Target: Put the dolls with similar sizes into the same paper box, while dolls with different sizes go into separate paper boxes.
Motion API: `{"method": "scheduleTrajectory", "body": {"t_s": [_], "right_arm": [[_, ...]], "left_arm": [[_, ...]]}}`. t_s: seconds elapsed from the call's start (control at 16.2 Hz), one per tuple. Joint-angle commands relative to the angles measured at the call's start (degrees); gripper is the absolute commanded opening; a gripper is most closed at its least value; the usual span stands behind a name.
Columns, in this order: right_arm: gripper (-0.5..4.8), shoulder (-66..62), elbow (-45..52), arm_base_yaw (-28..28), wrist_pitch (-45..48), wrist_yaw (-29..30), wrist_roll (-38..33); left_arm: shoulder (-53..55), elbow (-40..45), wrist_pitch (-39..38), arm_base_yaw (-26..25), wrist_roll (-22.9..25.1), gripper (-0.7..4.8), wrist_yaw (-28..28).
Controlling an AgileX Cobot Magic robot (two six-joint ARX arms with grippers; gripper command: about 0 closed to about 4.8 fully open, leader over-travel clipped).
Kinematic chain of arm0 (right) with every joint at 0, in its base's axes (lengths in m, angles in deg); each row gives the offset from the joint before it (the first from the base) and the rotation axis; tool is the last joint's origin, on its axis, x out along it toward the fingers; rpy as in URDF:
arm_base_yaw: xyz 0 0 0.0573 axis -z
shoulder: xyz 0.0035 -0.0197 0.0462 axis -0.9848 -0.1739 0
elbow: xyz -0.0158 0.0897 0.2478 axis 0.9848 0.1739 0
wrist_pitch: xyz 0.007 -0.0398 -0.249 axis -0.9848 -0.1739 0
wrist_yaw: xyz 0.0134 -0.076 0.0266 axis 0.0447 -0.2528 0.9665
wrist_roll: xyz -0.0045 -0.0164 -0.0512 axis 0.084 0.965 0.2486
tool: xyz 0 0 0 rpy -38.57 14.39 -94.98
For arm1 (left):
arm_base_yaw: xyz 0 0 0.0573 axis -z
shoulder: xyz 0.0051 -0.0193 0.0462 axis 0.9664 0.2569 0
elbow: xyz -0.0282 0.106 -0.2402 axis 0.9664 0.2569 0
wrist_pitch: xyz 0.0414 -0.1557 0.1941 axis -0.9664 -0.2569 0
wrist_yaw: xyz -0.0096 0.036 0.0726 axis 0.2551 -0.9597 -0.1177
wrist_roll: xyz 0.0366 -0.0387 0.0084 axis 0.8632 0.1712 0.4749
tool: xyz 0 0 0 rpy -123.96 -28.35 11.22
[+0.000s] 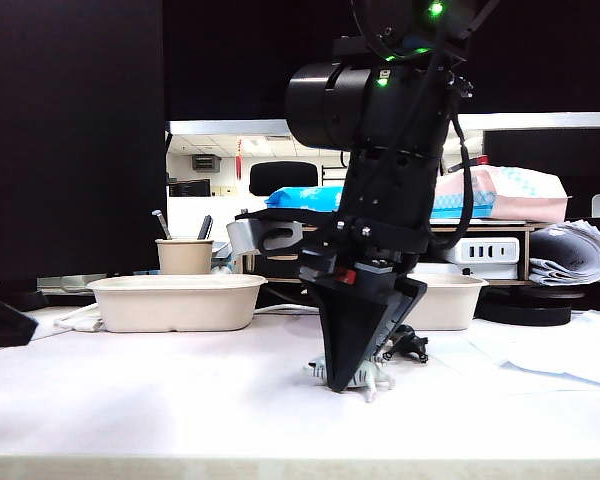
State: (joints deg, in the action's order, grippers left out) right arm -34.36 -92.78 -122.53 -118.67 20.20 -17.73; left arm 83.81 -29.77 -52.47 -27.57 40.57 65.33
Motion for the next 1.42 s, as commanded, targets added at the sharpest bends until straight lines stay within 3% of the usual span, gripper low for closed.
{"method": "scheduleTrajectory", "body": {"t_s": [0.06,0.37,0.68,0.8,1.05,1.24,1.42], "right_arm": [[0.93,-0.4,0.1,-0.1,0.0,0.4,-0.2],[0.74,0.6,-6.8,1.3,-0.4,0.3,-0.5],[0.75,0.5,-19.3,10.6,1.2,0.4,-0.5],[0.75,-0.2,-22.0,14.9,3.9,0.8,-0.5],[0.77,-6.4,-24.7,18.2,5.0,2.5,-0.5],[1.94,-10.2,-25.6,18.1,7.3,1.8,-0.7],[2.12,-9.5,-28.6,18.2,3.2,1.6,-2.2]], "left_arm": [[-0.2,-0.2,0.7,-0.1,0.1,-0.05,0.0],[-4.0,-0.2,0.5,-0.2,0.1,-0.05,0.0],[-11.7,-0.2,0.6,-0.8,0.1,-0.05,0.1],[-15.4,-0.2,0.5,-4.2,0.1,-0.05,0.2],[-18.1,-0.2,1.2,-9.8,0.1,-0.05,-0.2],[-18.2,-0.2,1.1,-11.1,0.1,-0.05,0.0],[-15.1,-0.7,1.3,-12.2,0.1,-0.05,0.0]]}}
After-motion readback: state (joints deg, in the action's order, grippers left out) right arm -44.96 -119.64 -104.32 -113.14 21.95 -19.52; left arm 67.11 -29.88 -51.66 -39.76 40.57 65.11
